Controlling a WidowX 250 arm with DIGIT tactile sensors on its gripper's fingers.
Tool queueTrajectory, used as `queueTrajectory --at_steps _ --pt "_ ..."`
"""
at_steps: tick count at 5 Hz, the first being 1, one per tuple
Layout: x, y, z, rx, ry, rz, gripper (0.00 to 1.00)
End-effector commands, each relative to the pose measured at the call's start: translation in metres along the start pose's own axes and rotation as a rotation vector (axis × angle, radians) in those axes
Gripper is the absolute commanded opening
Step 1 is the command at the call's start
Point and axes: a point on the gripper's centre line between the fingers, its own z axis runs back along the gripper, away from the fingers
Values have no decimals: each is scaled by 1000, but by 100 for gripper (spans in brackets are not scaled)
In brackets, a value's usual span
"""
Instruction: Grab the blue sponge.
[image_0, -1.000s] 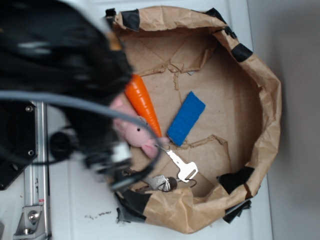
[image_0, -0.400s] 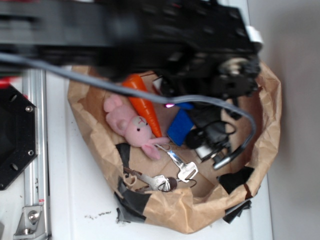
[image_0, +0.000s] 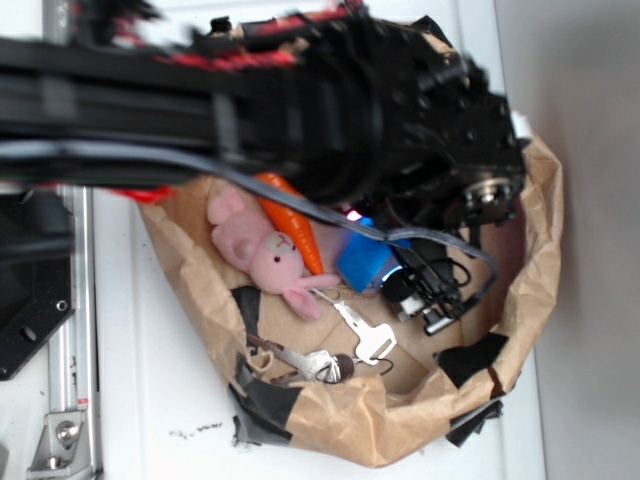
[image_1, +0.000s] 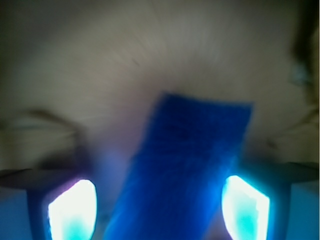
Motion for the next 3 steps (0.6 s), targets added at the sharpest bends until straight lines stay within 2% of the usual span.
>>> queueTrajectory --at_steps 1,2,3 --pt "-14 11 -19 80 -36 7 0" --pt "-19 12 -11 76 -56 -39 0" --pt "-17 16 36 87 -145 -183 0"
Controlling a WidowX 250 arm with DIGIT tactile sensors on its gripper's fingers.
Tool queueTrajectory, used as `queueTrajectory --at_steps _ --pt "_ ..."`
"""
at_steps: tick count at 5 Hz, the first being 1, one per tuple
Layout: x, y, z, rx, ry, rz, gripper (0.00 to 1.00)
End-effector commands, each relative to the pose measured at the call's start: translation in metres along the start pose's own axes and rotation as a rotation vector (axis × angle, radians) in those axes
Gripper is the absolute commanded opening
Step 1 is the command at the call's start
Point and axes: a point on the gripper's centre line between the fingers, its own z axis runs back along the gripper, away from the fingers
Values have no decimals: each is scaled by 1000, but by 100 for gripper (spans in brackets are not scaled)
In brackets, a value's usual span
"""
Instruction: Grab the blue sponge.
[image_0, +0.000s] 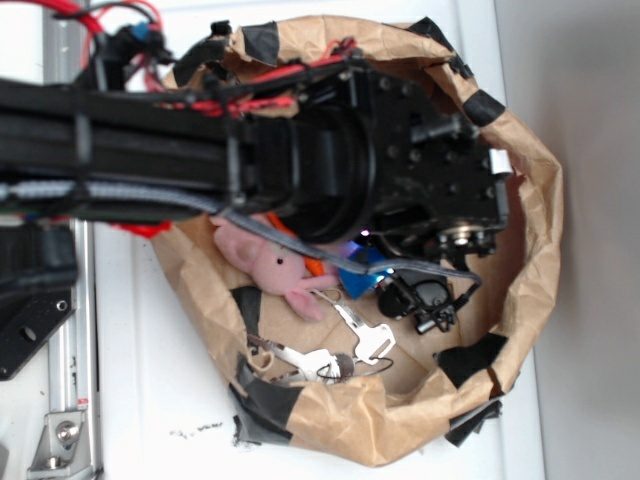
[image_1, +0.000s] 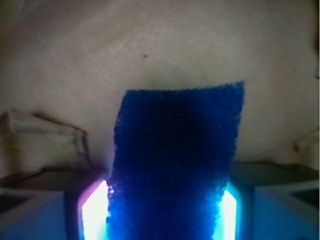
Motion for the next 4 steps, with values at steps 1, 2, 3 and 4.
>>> queueTrajectory --at_steps 1,2,3,4 --pt "0 23 90 32 -167 -278 0" --pt "-13 26 140 50 -204 -470 0" --pt "-17 23 161 30 -222 -462 0" --pt "-16 24 160 35 -209 -445 0"
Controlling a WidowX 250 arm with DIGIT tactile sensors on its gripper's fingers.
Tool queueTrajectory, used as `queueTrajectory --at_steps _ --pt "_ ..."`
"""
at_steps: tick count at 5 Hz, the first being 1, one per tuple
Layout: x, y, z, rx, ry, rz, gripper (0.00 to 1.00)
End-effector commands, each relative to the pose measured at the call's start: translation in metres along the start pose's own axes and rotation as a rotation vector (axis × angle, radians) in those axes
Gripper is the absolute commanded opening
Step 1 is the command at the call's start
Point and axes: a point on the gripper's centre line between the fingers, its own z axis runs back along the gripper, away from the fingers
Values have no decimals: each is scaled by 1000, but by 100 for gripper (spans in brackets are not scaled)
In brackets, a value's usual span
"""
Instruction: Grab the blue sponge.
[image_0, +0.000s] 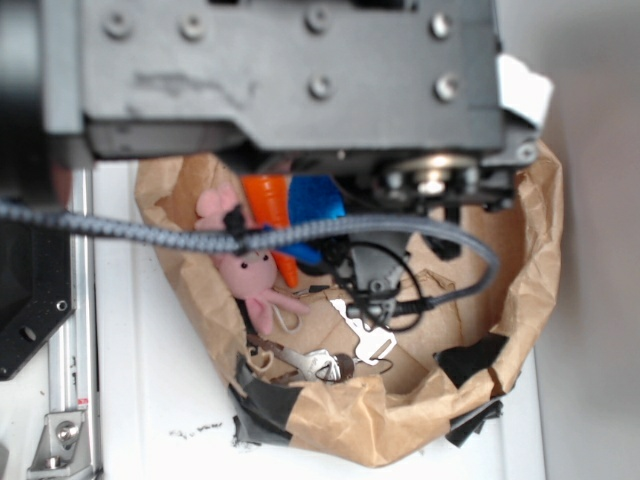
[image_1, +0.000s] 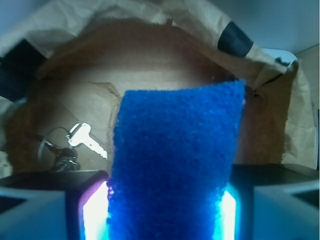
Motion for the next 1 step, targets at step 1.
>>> queueTrajectory --at_steps 1 --pt "3 8 7 13 -38 14 0"
